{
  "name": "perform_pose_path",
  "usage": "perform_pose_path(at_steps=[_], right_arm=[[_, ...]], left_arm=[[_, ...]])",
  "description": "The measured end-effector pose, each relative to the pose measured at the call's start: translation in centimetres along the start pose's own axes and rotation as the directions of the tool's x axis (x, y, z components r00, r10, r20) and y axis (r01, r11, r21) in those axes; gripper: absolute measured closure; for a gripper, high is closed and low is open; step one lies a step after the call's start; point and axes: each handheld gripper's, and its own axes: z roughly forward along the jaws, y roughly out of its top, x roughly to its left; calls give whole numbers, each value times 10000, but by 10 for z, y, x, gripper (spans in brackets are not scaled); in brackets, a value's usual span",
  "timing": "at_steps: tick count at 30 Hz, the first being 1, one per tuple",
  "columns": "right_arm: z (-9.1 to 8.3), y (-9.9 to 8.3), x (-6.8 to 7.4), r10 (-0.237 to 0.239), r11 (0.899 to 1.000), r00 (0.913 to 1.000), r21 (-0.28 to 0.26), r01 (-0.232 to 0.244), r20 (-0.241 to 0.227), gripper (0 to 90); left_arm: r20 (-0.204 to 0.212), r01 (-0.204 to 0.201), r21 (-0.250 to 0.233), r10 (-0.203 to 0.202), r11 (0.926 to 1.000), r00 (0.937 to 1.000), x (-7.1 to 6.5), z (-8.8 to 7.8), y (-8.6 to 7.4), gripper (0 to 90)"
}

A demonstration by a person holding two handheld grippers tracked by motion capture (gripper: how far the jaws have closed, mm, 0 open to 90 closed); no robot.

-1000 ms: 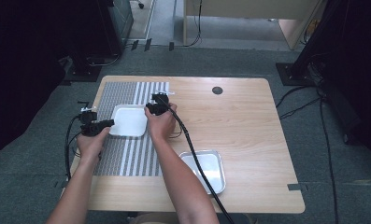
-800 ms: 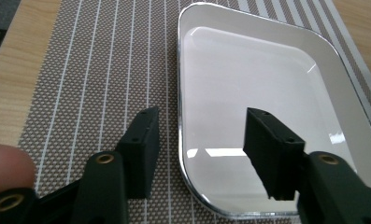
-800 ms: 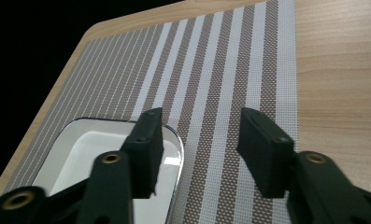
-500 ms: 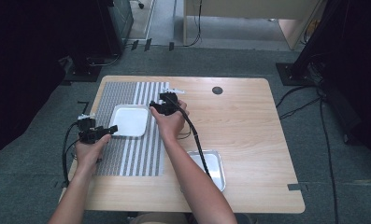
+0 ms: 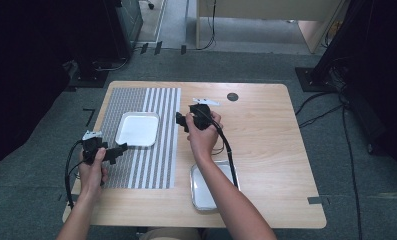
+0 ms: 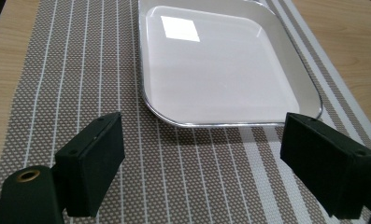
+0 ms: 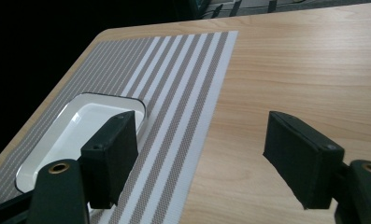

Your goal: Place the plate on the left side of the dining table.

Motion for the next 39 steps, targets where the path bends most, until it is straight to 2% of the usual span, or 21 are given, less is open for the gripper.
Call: perform_pose_path(at_steps=[9, 11, 15, 23, 26, 35, 39], right_arm=[[-30, -9, -21, -99, 9999, 9999, 16, 99, 23, 252], [-37, -12, -27, -194, 9998, 9996, -89, 196, 204, 252], [-47, -18, -35, -96, 9998, 9999, -155, 98, 116, 250], [-68, -31, -50, -338, 9992, 9993, -213, 341, 165, 251], [-76, -34, -58, -339, 9990, 9990, -279, 348, 308, 252], [-100, -46, -82, -172, 9989, 9981, -430, 198, 598, 251], [-109, -51, -90, -190, 9986, 9973, -475, 224, 708, 250]], left_arm=[[397, 28, -94, -24, 10000, 9992, -2, -16, -13, 117], [441, -1, -245, 12, 9997, 9990, -4, -21, -15, 106], [415, -53, -407, 70, 9992, 9991, -6, -29, -23, 98], [276, -68, -492, 81, 9988, 9996, -11, -39, -35, 91], [352, -64, -511, 82, 9987, 9993, -13, -43, -38, 91], [150, -325, -426, 332, 9986, 9993, -18, -54, -55, 90], [191, -493, -446, 502, 9978, 9986, -20, -58, -59, 30]])
